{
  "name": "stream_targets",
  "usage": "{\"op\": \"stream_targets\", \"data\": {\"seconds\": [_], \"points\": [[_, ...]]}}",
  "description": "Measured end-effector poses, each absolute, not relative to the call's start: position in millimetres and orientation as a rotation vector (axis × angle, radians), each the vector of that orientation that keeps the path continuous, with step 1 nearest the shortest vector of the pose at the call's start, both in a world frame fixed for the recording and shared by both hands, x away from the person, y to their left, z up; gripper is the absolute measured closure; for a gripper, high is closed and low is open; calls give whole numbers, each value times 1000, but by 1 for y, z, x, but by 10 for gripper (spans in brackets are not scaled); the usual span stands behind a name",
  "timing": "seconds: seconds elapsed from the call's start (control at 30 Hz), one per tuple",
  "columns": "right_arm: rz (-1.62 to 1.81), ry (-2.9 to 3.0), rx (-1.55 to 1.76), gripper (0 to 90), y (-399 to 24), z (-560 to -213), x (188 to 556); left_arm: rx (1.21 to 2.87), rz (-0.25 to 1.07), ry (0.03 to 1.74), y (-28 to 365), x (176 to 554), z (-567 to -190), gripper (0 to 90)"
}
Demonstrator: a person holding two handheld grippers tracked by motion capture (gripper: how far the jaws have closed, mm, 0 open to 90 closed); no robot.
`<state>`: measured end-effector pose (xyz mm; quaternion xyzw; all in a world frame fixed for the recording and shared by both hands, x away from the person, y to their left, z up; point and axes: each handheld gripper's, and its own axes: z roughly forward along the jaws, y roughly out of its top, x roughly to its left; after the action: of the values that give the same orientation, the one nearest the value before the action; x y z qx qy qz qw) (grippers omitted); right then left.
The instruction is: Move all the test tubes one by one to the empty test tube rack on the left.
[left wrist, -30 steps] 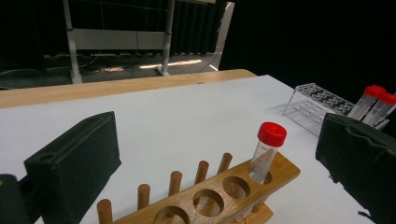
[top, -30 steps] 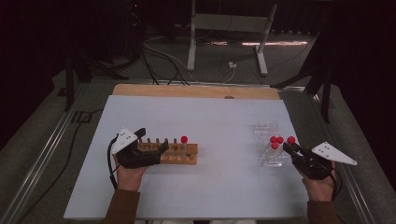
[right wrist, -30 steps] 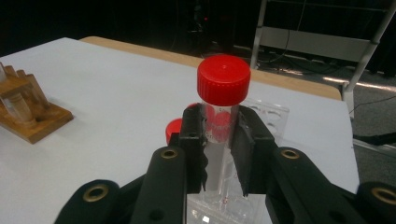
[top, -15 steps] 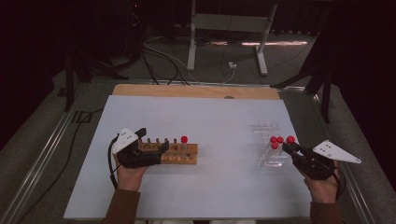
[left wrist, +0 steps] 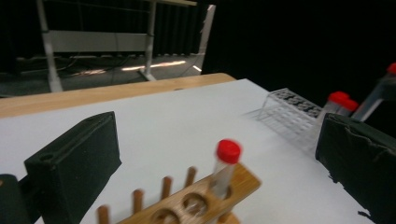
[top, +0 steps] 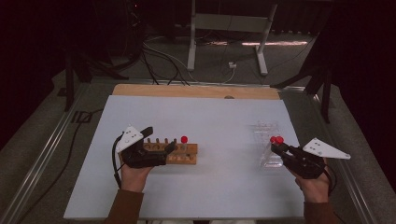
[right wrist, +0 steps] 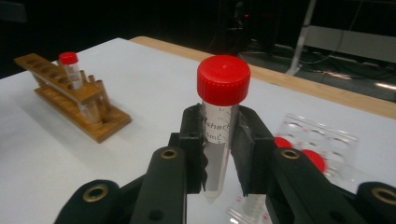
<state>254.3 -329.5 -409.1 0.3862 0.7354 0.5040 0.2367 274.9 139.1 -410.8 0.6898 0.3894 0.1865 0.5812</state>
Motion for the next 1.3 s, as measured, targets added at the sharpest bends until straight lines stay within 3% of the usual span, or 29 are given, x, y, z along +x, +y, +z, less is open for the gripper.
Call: {"op": "stream_targets", "data": {"seconds": [1.0,1.13,1.23,1.27,1.3], "points": [[1425,2231,922,745,-264,-421,258,1752,288,673,10,278,-407,39],[1427,2255,914,745,-258,-423,258,1771,276,661,-4,278,-409,105],[1421,2277,903,745,-252,-426,258,1785,258,634,-12,277,-410,230],[1421,2277,903,745,-252,-426,258,1785,249,617,-14,277,-411,230],[1419,2286,898,745,-251,-427,258,1790,239,603,-17,276,-411,323]]}}
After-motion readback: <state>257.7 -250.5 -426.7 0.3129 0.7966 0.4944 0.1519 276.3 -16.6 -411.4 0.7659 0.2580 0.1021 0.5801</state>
